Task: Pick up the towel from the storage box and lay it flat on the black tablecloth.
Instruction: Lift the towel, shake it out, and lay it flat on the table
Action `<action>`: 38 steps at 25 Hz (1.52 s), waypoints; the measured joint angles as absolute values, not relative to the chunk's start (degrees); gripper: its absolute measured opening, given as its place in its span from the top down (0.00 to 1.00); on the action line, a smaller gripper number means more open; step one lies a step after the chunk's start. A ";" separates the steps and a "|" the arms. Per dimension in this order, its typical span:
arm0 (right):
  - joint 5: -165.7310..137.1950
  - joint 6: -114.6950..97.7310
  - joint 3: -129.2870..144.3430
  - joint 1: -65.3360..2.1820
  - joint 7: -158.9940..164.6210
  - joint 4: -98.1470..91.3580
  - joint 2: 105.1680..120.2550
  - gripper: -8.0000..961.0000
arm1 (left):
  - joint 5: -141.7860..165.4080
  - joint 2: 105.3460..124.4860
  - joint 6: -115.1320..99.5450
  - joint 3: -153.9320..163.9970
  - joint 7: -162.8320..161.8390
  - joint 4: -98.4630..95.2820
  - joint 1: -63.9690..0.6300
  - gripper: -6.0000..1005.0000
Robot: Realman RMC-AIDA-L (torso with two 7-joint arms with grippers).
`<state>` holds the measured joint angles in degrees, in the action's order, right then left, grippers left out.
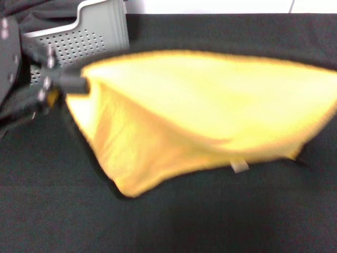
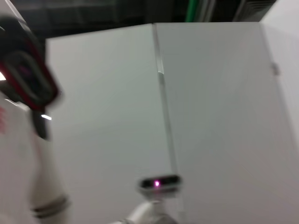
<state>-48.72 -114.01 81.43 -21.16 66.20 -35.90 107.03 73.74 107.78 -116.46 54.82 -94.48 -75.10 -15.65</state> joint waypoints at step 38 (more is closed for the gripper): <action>-81.36 -62.56 71.14 -38.72 64.51 -21.51 115.98 0.89 | 144.45 119.06 -76.37 45.50 -97.13 -52.07 -38.74 0.96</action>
<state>-81.36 -62.56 71.14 -38.72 64.51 -21.51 115.98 144.45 119.06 -76.37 45.50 -97.13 -52.07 -38.74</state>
